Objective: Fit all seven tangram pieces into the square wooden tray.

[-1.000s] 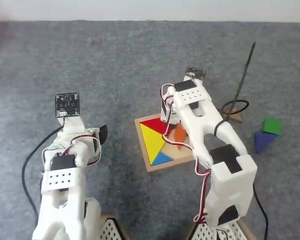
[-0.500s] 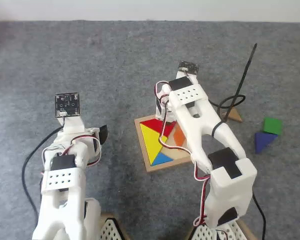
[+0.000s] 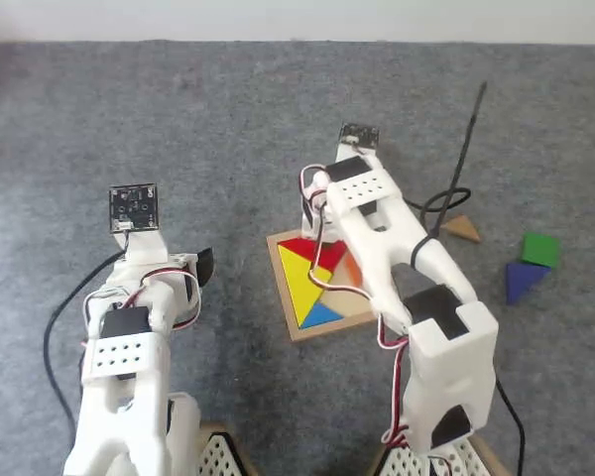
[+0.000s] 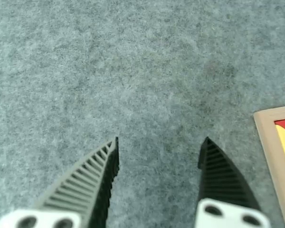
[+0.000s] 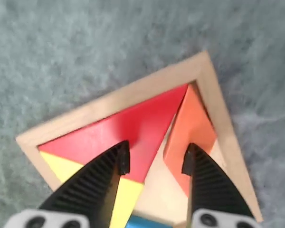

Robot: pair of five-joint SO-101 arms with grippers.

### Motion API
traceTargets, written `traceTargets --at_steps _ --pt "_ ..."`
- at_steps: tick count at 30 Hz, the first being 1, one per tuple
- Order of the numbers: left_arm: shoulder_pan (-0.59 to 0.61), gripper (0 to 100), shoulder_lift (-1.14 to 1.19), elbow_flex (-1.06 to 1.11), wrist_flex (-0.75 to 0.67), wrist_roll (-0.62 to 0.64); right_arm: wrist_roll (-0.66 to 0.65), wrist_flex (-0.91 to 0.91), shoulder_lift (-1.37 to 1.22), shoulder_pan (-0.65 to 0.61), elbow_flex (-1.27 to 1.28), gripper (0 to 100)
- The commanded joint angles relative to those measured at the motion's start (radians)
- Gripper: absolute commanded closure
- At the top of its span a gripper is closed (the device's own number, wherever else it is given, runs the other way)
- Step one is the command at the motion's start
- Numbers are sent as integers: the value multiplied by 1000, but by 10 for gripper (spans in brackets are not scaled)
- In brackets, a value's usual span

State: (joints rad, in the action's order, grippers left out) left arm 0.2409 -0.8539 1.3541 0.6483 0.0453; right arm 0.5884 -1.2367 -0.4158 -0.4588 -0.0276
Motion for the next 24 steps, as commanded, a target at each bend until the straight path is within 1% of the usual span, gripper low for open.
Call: traceTargets --at_steps 1,8,14,24 --pt "8 731 -14 -10 3 -12 -18 15 -5 27 -66 808" --pt "8 731 -14 -10 3 -12 -43 19 -5 27 -98 808" --pt "8 731 -14 -10 3 -12 -43 84 -7 27 -92 808" --pt "8 731 -14 -10 3 -12 -12 58 5 22 -95 808"
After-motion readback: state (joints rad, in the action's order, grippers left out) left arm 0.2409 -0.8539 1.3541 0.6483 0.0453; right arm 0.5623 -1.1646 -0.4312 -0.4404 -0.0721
